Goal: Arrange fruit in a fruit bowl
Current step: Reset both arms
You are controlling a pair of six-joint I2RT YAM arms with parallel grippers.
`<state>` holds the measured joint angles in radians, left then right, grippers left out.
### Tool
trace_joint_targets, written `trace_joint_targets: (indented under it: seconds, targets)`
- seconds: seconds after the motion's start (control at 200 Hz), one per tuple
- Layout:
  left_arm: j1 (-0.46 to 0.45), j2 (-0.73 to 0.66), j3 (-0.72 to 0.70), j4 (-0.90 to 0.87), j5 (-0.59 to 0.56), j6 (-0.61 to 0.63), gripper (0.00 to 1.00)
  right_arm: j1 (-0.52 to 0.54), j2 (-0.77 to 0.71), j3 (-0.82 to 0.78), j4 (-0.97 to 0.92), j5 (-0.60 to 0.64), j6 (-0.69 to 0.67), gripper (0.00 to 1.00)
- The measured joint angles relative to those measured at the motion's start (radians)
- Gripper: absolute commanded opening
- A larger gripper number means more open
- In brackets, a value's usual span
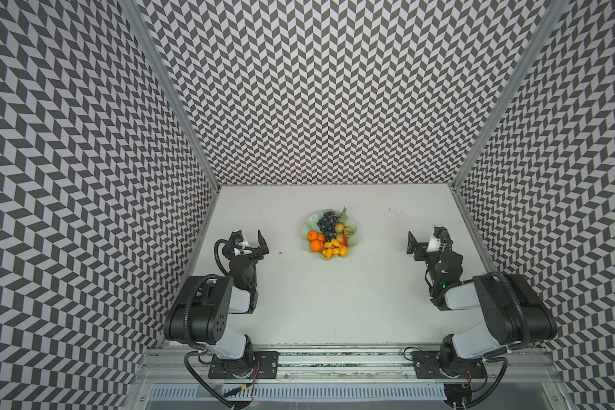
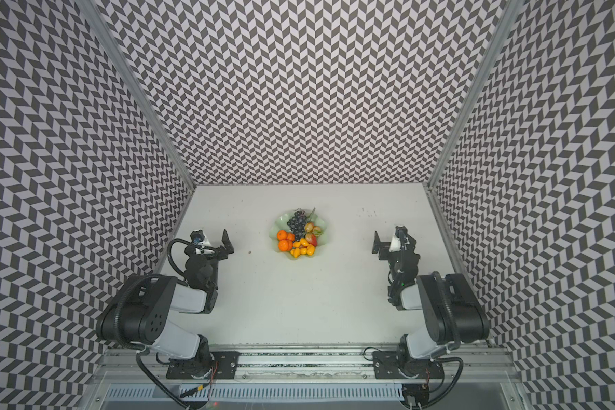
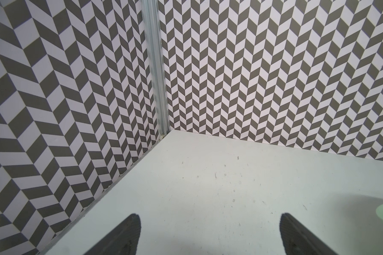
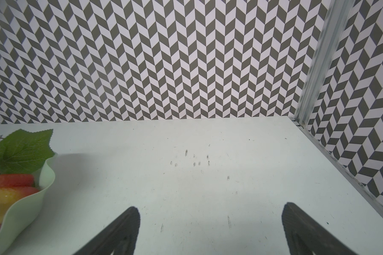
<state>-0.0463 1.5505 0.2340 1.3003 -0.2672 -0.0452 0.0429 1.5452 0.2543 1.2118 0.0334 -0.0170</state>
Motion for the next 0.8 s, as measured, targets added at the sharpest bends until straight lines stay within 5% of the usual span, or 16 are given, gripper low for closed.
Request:
trace_joint_targets:
  seconds: [0.25,0.456,0.801]
  targets:
    - [0.0,0.0,0.0,-0.001,0.0,0.0,1.0,0.0,-0.002,-0.016,0.018,-0.027,-0.011,1.0]
    - [0.0,0.0,0.0,-0.001,0.0,0.0,1.0,0.0,-0.015,-0.219,0.222,-0.091,-0.038,1.0]
    - [0.0,0.0,0.0,-0.001,0.0,0.0,1.0,0.0,-0.017,-0.133,0.216,-0.137,-0.055,1.0]
